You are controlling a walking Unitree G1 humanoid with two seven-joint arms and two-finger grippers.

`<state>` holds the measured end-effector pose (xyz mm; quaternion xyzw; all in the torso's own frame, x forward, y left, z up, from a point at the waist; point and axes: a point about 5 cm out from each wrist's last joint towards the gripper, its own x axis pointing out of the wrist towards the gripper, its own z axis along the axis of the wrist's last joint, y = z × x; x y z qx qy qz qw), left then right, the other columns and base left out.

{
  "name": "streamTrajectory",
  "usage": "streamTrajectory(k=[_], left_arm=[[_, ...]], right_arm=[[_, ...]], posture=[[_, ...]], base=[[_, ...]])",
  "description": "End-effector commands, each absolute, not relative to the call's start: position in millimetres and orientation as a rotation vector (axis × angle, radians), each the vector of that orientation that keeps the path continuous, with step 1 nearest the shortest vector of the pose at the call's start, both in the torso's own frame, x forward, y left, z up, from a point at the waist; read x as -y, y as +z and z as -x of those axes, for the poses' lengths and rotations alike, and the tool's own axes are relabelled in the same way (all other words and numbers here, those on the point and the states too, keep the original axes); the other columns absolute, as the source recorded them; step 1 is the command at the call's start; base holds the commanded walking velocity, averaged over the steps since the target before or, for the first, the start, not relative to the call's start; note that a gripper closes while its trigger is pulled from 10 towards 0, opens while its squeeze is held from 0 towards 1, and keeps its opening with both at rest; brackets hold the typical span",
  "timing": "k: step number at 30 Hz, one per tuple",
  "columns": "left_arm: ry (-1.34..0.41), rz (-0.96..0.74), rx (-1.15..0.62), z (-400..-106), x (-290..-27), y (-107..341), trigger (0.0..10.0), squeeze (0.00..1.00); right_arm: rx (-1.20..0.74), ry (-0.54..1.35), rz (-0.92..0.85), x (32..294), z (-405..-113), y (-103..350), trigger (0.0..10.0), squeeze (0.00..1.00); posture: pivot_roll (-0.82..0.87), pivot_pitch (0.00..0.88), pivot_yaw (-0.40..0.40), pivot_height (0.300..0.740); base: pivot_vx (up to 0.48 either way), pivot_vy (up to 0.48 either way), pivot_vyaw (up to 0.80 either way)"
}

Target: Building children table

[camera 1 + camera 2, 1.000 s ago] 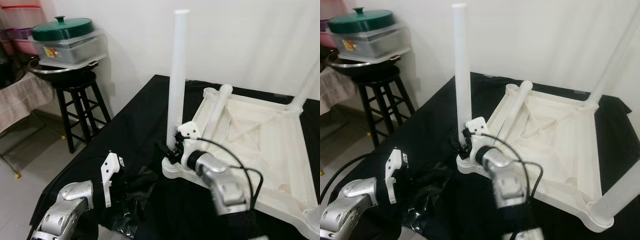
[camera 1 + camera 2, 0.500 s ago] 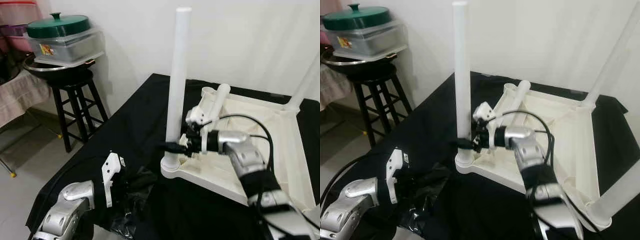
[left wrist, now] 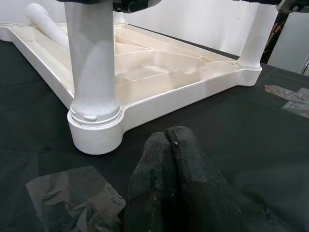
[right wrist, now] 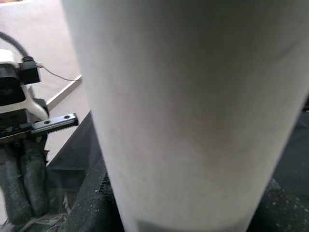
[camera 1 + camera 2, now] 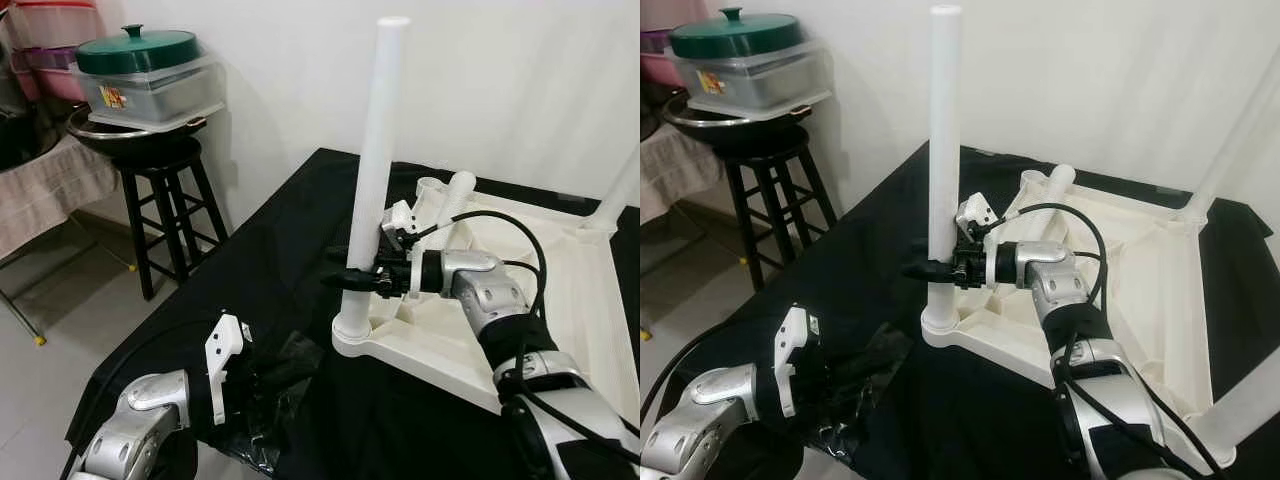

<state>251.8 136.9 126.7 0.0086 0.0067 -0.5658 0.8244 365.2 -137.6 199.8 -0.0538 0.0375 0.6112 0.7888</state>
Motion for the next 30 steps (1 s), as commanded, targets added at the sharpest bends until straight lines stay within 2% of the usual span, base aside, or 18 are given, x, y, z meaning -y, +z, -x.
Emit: streamTrajectory(k=[1, 3, 6, 8, 9, 10, 11, 14, 16, 17, 20, 21, 23, 24, 25, 27, 28, 30], left_arm=[[-1.21, -0.033, -0.01, -250.0, -135.8, 127.6, 10.0, 0.0], [-1.21, -0.031, -0.009, -249.9, -136.1, 127.9, 10.0, 0.0], [-1.209, -0.03, -0.007, -249.7, -136.9, 128.4, 10.0, 0.0], [-1.207, -0.032, -0.007, -249.9, -139.3, 129.5, 10.0, 0.0], [-1.207, -0.032, -0.007, -249.9, -139.3, 129.5, 10.0, 0.0], [-1.206, -0.033, -0.008, -250.4, -141.0, 130.1, 10.0, 0.0], [-1.206, -0.034, -0.009, -251.1, -142.0, 130.6, 10.0, 0.0], [-1.207, -0.033, -0.018, -252.7, -143.6, 129.3, 10.0, 0.0], [-1.206, -0.03, -0.018, -253.1, -143.5, 129.2, 10.0, 0.0], [-1.21, -0.032, -0.02, -254.0, -143.1, 129.4, 10.0, 0.0], [-1.209, -0.037, -0.021, -254.8, -143.4, 129.9, 10.0, 0.0], [-1.2, -0.036, -0.016, -254.9, -143.8, 130.2, 10.0, 0.0], [-1.193, -0.034, -0.011, -254.8, -144.1, 130.4, 10.0, 0.0], [-1.193, -0.036, -0.012, -255.0, -144.0, 130.4, 10.0, 0.0], [-1.198, -0.04, -0.017, -255.3, -143.9, 130.4, 10.0, 0.0], [-1.211, -0.042, -0.025, -256.0, -143.2, 130.4, 10.0, 0.0], [-1.211, -0.042, -0.025, -256.0, -143.2, 130.4, 10.0, 0.0], [-1.214, -0.041, -0.026, -256.4, -142.9, 130.5, 10.0, 0.0]], right_arm=[[-0.103, 1.358, 0.105, 137.3, -360.9, 192.0, 0.0, 0.0], [-0.102, 1.34, 0.122, 140.1, -356.7, 185.4, 0.0, 0.0], [-0.105, 1.215, 0.153, 133.9, -347.4, 168.4, 0.0, 0.0], [-0.114, 0.865, 0.124, 105.9, -340.4, 149.0, 0.0, 0.0], [-0.114, 0.865, 0.124, 105.9, -340.4, 149.0, 0.0, 0.0], [-0.166, 0.482, -0.113, 92.2, -334.1, 137.8, 0.0, 0.0], [-0.243, 0.448, -0.055, 73.1, -313.5, 125.8, 0.0, 0.0], [-0.219, 0.399, -0.014, 81.1, -315.3, 133.8, 0.0, 0.0], [-0.225, 0.427, 0.005, 85.8, -318.6, 133.6, 0.0, 0.0], [-0.237, 0.408, -0.005, 91.2, -320.7, 130.7, 0.0, 0.0], [-0.236, 0.452, 0.072, 83.8, -319.7, 131.3, 0.0, 0.0], [-0.236, 0.46, 0.096, 81.8, -318.2, 132.1, 10.0, 0.0], [-0.238, 0.464, 0.107, 80.7, -317.0, 132.8, 10.0, 0.0], [-0.242, 0.483, 0.071, 77.7, -313.4, 135.3, 10.0, 1.0], [-0.237, 0.526, 0.03, 74.5, -311.3, 139.0, 10.0, 1.0], [-0.156, 0.743, 0.029, 66.1, -308.4, 155.5, 10.0, 1.0], [-0.156, 0.743, 0.029, 66.1, -308.4, 155.5, 10.0, 1.0], [-0.089, 0.87, 0.068, 64.8, -308.2, 167.1, 10.0, 1.0]], posture=[[-0.01, 0.0, -0.056, 0.74], [-0.02, 0.0, -0.057, 0.74], [-0.02, 0.0, -0.058, 0.74], [-0.03, 0.0, -0.049, 0.74], [-0.03, 0.0, -0.049, 0.74], [-0.04, 0.0, -0.03, 0.74], [-0.04, 0.0, -0.027, 0.74], [-0.07, 0.0, 0.004, 0.74], [-0.07, 0.0, 0.002, 0.74], [-0.03, 0.0, -0.025, 0.74], [-0.04, 0.0, -0.016, 0.74], [-0.03, 0.0, -0.01, 0.74], [-0.03, 0.0, -0.01, 0.74], [-0.03, 0.0, -0.009, 0.74], [-0.03, 0.0, -0.009, 0.74], [-0.03, 0.0, -0.006, 0.74], [-0.03, 0.0, -0.006, 0.74], [-0.04, 0.0, -0.004, 0.74]], base=[[0.0, 0.0, 0.0], [0.0, 0.0, 0.0], [0.0, 0.0, 0.0], [0.0, 0.0, 0.0], [0.0, 0.0, 0.0], [0.0, 0.0, 0.0], [0.0, 0.0, 0.0], [0.0, 0.0, 0.0], [0.0, 0.0, 0.0], [0.0, 0.0, 0.0], [0.0, 0.0, 0.0], [0.0, 0.0, 0.0], [0.0, 0.0, 0.0], [0.0, 0.0, 0.0], [0.0, 0.0, 0.0], [0.0, 0.0, 0.0], [0.0, 0.0, 0.0], [0.0, 0.0, 0.0]])
